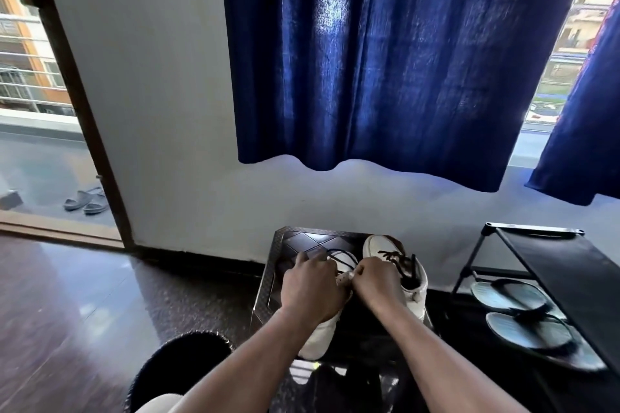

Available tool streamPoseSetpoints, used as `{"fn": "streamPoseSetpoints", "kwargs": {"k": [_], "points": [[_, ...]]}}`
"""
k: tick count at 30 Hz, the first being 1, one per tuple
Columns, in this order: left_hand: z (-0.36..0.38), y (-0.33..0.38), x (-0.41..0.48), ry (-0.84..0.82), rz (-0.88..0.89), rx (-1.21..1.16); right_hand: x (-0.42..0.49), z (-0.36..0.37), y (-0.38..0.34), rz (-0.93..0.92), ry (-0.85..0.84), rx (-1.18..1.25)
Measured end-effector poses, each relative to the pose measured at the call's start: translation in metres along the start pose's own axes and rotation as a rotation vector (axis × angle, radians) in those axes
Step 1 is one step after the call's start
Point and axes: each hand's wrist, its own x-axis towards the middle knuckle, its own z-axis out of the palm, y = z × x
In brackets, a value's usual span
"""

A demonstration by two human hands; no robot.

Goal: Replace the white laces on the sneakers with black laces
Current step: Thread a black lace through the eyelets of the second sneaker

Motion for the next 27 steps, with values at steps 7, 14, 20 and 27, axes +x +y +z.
{"fn": "streamPoseSetpoints", "kwargs": {"k": [7, 14, 20, 27], "points": [[0.0, 0.002, 0.003, -0.016, -0.065, -0.002, 0.026, -0.004, 0.013, -0.044, 0.027, 0.229], [-0.037, -0.012, 0.035, 0.106, -0.169, -0.561, 0.011, -0.074, -0.021, -0.109, 0.142, 0.343], [-0.166, -0.009, 0.093, 0.222, -0.048, -0.962, 0.024, -0.179, -0.083, -0.3, 0.146, 0.729], [-0.311, 0.016, 0.128, 0.333, 0.059, -1.1, 0.034, -0.301, -0.147, -0.411, 0.203, 0.929]]}}
